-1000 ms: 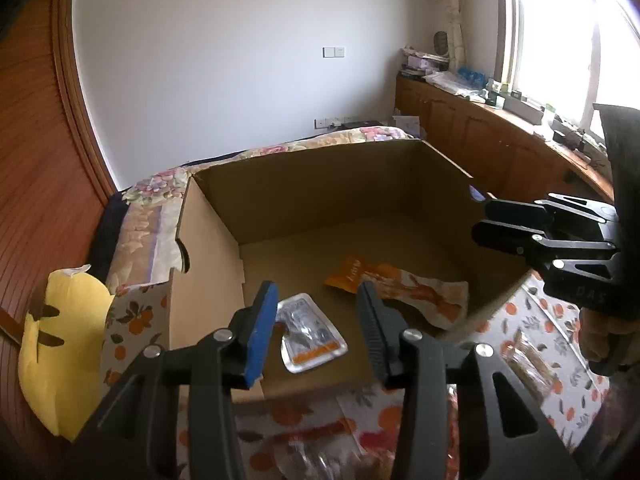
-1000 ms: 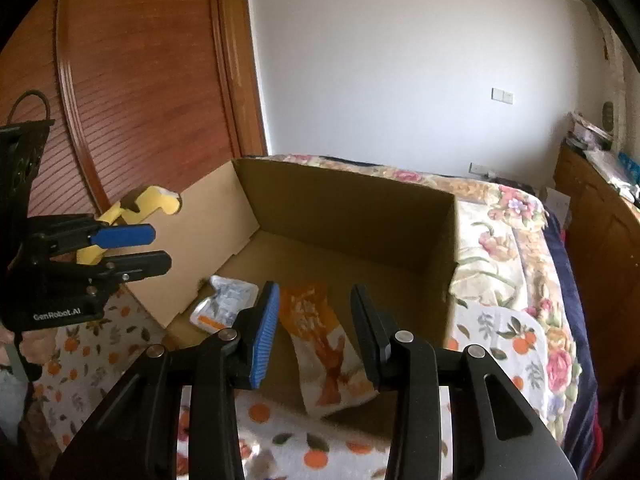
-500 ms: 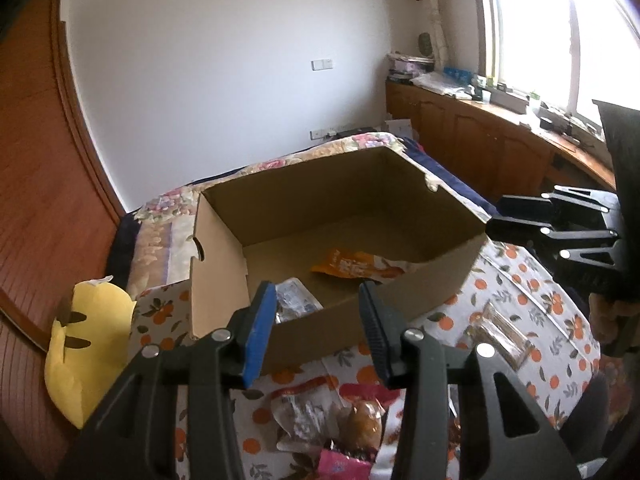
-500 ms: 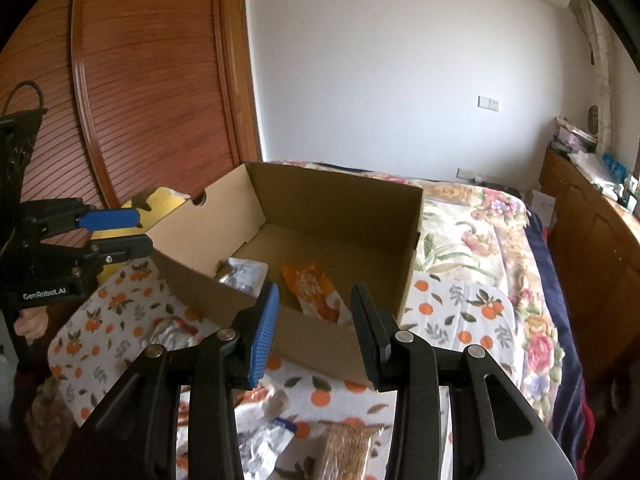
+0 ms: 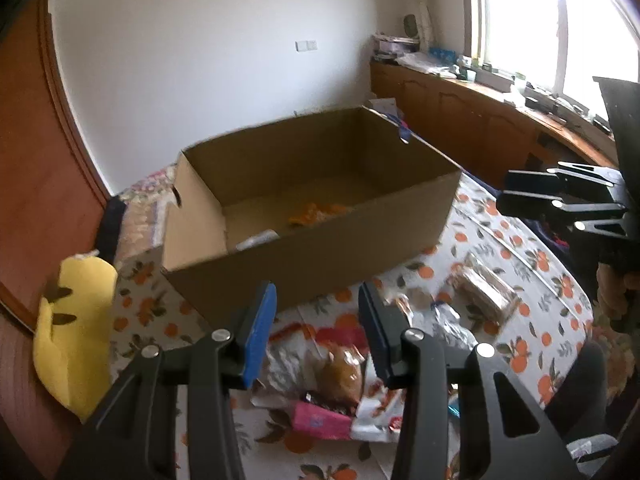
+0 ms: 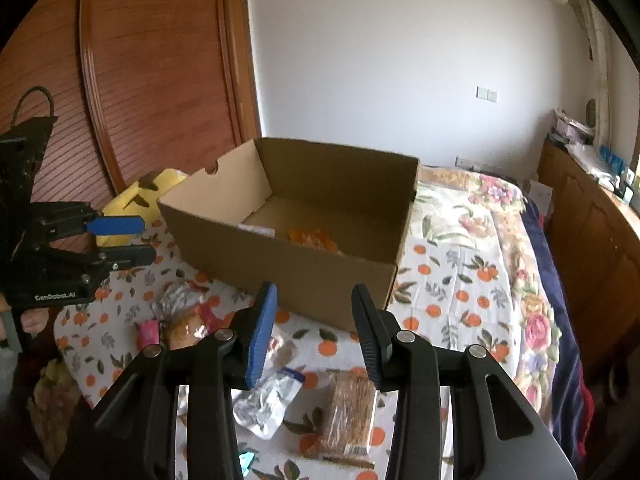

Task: Organize snacks
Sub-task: 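Move both tools back to the snack pile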

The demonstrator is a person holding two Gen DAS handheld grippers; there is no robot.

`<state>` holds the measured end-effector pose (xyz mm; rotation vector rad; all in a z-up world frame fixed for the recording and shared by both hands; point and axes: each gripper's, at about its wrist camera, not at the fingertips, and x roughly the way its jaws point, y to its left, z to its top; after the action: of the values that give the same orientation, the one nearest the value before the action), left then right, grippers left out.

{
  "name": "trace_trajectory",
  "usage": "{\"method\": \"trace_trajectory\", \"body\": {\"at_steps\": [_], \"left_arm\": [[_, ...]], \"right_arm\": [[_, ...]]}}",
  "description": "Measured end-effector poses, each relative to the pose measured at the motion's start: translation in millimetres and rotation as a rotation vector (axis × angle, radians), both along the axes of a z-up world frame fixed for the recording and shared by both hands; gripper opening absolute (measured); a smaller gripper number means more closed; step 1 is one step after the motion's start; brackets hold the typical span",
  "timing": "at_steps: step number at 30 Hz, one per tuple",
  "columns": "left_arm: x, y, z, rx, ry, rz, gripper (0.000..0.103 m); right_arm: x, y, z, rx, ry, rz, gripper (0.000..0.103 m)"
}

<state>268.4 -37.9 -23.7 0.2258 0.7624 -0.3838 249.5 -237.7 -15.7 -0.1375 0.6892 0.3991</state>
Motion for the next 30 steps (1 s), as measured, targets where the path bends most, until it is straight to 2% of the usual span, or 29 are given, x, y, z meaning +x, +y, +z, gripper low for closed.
{"method": "trace_trajectory", "body": {"at_steps": [6,8,11,22,24,30], "left_arm": [[-7.1,-5.8,-28.4,-0.019,0.071,-0.055,0.043],[-8.9,-7.5,-40.4,-0.018,0.086,-0.058,0.043],[-8.6,-6.5,-56.3,-0.036,0.128,-0.07,0.043],[3.8,-4.4,-96.4,0.003,0.212,0.003,0.044],[7.8,-4.0,-102.6,0.022,0.222,0.02,0.045],[10.1,-1.6,-106.8,0.008,0.218,0.023,0.046]], "right_arm": [[-11.1,-9.7,-20.4,0.021,0.036,-0.018,0.044],[-14.9,-12.8,-28.5,0.035,0.051,-0.025,0.052],[-18.2,-16.6,-41.6,0.044,0.069,-0.037,0.056],[-20.8,-23.4,-87.8,0.03,0.127,-0.044,0.081],[-19.6,-24.9,-91.7,0.031,0.131,-0.045,0.083],[-18.2,-31.1,-105.6,0.037,0.15,-0.063,0.083]]}}
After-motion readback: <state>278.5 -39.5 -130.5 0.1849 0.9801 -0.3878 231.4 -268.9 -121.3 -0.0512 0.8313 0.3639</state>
